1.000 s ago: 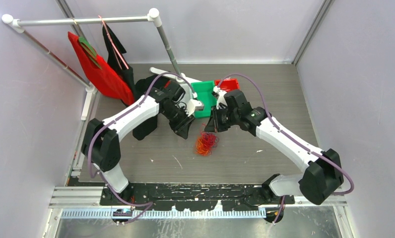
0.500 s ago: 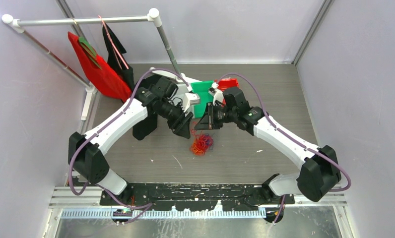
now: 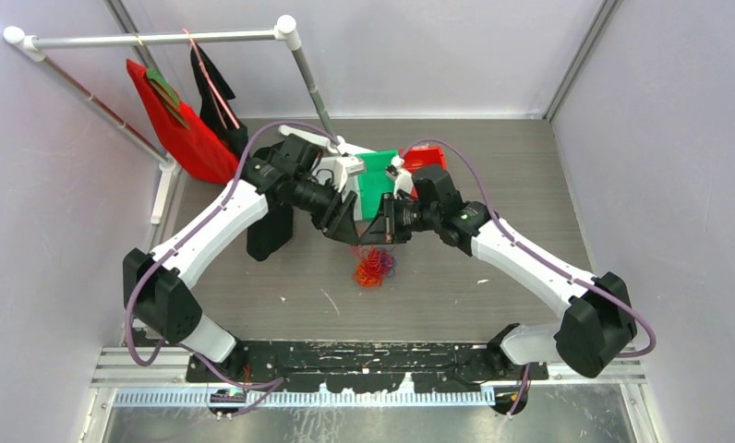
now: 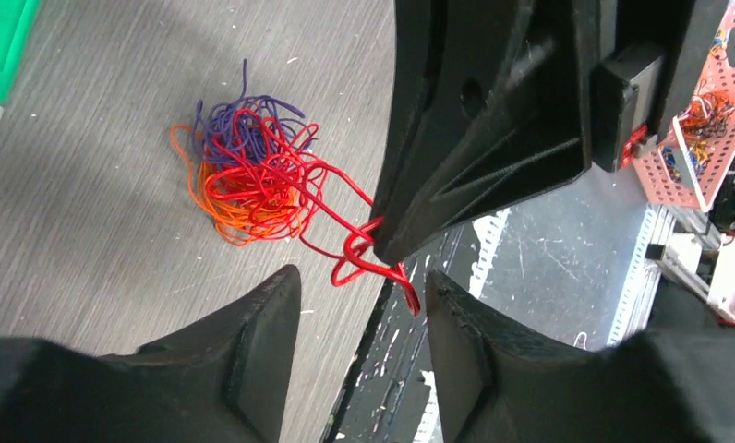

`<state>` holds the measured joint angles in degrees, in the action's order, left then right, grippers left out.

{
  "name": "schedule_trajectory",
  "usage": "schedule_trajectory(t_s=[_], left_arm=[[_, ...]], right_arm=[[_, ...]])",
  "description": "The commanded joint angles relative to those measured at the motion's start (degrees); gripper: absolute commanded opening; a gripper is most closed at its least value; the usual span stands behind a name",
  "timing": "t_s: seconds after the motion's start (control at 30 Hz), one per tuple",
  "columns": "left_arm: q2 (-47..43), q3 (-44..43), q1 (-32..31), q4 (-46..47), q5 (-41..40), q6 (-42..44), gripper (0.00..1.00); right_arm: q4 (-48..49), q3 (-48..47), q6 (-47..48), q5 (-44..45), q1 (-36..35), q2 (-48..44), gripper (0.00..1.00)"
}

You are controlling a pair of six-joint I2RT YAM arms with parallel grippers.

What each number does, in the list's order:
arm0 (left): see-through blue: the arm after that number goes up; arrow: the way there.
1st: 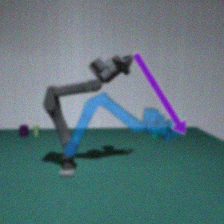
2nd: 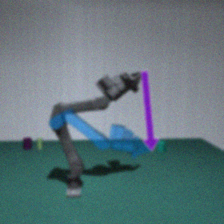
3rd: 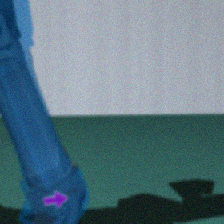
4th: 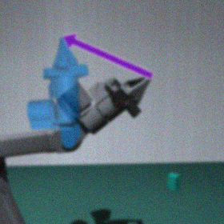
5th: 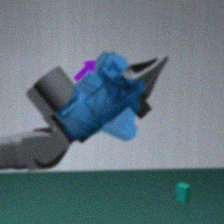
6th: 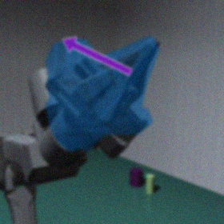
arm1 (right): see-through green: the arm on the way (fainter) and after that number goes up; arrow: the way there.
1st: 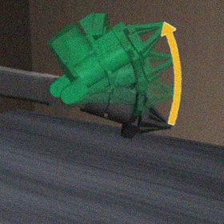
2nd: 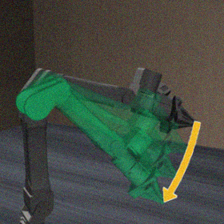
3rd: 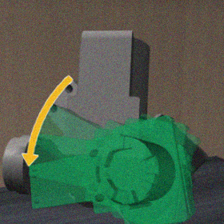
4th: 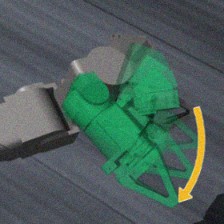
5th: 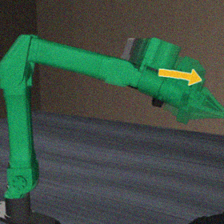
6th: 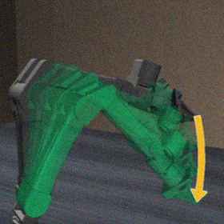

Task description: Untangle the cables

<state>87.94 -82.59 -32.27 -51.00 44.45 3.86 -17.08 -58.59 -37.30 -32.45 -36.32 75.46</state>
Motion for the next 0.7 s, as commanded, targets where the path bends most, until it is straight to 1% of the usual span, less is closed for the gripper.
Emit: schedule_trajectory(t_s=[0.0,0.1,0.2,0.23,0.27,0.3,0.37,0.43,0.47,0.5,0.57,0.67], left_arm=[[-0.86,0.95,0.10,6.52,0.67,-6.24,0.48],[-0.99,1.40,0.10,7.20,-0.11,-6.36,0.30],[-1.48,1.77,0.11,6.75,-1.21,-5.66,0.09],[-1.65,1.81,0.11,6.51,-1.78,-5.49,0.03],[-1.88,1.77,0.10,6.30,-2.62,-5.45,0.00],[-2.03,1.44,0.08,6.04,-3.92,-5.36,0.00],[-2.24,0.14,0.10,5.03,-7.30,-5.35,0.00],[-2.51,-1.63,0.11,4.03,-10.23,-5.56,0.00],[-2.63,-2.40,0.11,2.43,-11.12,-5.86,0.00],[-2.86,-3.18,0.10,1.47,-11.63,-6.25,0.00],[-3.43,-4.14,0.11,-0.18,-11.62,-6.70,0.00],[-4.68,-4.83,0.10,-2.40,-10.88,-6.98,0.00]], right_arm=[[3.45,-0.52,-0.73,0.21,-0.79,-0.95,0.01],[3.46,-0.41,-0.74,0.77,-0.85,-1.08,0.01],[3.61,-0.02,-0.81,1.62,-0.83,-1.78,0.01],[3.68,0.16,-0.92,1.91,-0.86,-1.95,0.01],[3.74,0.33,-1.00,2.53,-0.87,-2.00,0.02],[3.70,0.49,-1.00,3.28,-0.80,-2.11,0.08],[3.72,0.98,-1.25,5.33,-0.82,-2.16,0.26],[4.11,1.44,-1.87,8.02,-0.95,-1.87,0.35],[3.91,1.52,-2.04,10.02,-1.04,-1.63,0.44],[3.76,1.48,-2.23,11.80,-1.14,-1.45,0.51],[4.24,1.69,-2.03,15.51,-1.57,-1.28,0.61],[5.59,1.86,-1.45,20.39,-2.97,-0.96,0.67]])
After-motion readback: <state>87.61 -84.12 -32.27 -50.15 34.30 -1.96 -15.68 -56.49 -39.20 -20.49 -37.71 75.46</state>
